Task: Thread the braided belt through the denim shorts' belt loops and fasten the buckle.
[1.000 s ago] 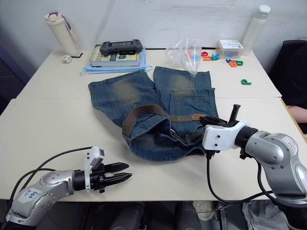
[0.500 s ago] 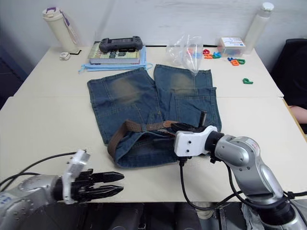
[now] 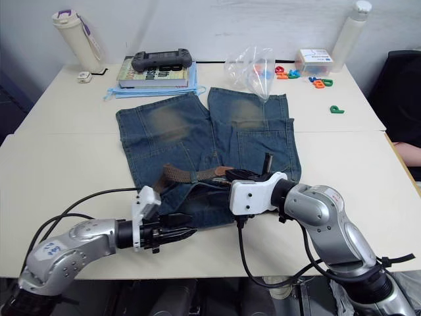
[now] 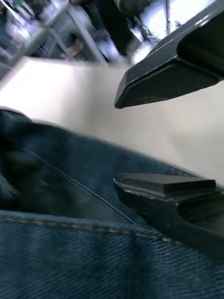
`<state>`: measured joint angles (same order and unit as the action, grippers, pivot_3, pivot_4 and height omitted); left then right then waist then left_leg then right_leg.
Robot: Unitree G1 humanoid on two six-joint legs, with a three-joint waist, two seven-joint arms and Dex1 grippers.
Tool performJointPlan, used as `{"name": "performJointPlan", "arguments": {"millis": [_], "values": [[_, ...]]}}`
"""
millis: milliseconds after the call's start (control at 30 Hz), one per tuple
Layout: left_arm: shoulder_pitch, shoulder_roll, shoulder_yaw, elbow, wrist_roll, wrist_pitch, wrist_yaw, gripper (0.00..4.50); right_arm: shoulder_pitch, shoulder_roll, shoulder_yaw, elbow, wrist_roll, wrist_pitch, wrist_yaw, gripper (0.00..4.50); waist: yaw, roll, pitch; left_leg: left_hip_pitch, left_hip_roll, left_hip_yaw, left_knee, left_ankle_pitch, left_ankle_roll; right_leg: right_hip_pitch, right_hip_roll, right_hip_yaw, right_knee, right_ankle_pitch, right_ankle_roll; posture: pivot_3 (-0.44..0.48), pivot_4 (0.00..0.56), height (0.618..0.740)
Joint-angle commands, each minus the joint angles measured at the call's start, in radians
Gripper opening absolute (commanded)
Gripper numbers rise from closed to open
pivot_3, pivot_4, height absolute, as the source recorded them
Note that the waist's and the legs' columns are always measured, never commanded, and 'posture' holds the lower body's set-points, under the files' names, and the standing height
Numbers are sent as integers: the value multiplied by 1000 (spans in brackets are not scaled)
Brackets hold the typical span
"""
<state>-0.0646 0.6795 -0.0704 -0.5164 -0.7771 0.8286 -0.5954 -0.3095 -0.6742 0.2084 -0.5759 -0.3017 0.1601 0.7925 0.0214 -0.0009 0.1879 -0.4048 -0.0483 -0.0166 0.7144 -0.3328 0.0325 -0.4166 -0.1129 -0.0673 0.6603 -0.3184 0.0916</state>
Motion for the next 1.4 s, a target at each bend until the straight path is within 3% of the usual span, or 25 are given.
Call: {"name": "performJointPlan", "arguments": {"millis": [33,200,433,800,1400], "values": [[28,61,-107,20,177,-20,20,2502,-13,-5,-43,-47,-1,9,-16,0,3,0,0,0,0,0,0,0,0,-1,0,0,0,0,0,0,150,667],[154,136,-64,97,241,-89,-30,2502,-10,-51,-127,-47,21,16,-9,0,1,1,0,2,1,0,0,0,-2,1,0,0,0,0,-1,0,150,667],[265,154,11,215,272,-153,-43,2502,31,-104,-223,-55,105,34,28,0,-1,4,-3,9,3,0,-4,-2,2,6,0,0,0,-2,-4,0,150,667],[267,129,34,234,274,-147,-30,2502,42,-136,-363,-141,486,393,183,0,0,9,-6,19,7,0,-16,1,-1,11,2,-1,1,-5,-9,0,150,667],[276,132,45,239,279,-146,-29,2502,112,-244,-384,39,396,223,89,0,3,12,-8,19,8,0,-17,1,-3,10,3,-2,0,-6,-11,0,150,667]]}}
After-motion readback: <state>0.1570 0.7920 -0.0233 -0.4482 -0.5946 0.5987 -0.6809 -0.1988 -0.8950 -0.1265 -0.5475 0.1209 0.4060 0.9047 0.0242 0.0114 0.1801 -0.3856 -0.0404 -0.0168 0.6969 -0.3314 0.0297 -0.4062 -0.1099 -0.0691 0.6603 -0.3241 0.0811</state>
